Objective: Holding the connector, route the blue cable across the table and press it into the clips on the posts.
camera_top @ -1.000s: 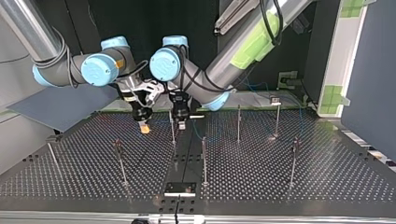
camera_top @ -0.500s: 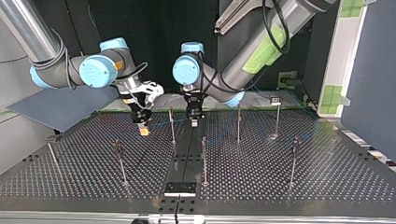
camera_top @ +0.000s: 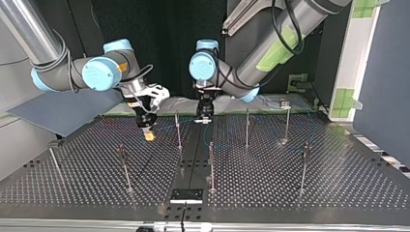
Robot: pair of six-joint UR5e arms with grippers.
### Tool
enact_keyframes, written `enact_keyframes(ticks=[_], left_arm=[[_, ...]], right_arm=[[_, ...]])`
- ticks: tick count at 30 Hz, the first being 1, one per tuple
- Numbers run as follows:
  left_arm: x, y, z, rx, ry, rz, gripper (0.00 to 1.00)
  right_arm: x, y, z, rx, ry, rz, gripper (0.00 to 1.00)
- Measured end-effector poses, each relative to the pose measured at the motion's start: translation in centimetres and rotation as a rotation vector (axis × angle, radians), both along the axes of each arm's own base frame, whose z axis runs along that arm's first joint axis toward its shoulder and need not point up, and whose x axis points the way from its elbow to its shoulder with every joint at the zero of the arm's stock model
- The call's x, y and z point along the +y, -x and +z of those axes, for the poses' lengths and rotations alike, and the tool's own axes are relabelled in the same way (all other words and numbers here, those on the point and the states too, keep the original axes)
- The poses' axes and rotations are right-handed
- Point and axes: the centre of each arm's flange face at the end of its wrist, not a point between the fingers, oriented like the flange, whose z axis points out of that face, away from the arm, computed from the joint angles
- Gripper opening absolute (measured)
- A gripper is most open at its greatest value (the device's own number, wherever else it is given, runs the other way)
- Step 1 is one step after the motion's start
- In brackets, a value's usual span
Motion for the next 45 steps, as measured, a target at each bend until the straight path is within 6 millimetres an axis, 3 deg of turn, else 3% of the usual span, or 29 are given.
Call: enact_keyframes(ticks=[8,21,36,45], left_arm=[[-0.5,1.9,-2.0,0.001,-0.006,-0.078,0.00],[-1.5,6.7,-5.1,0.037,-0.024,-0.165,0.00],[-1.7,3.4,-2.4,0.005,-0.006,-0.147,0.02],[-1.7,2.4,-1.1,0.014,-0.027,-0.105,0.05]], right_arm=[[0.0,0.0,0.0,0.000,0.000,0.000,0.00],[0.0,0.0,0.0,0.000,0.000,0.000,0.00],[0.0,0.0,0.0,0.000,0.000,0.000,0.00],[0.0,0.0,0.0,0.000,0.000,0.000,0.00]])
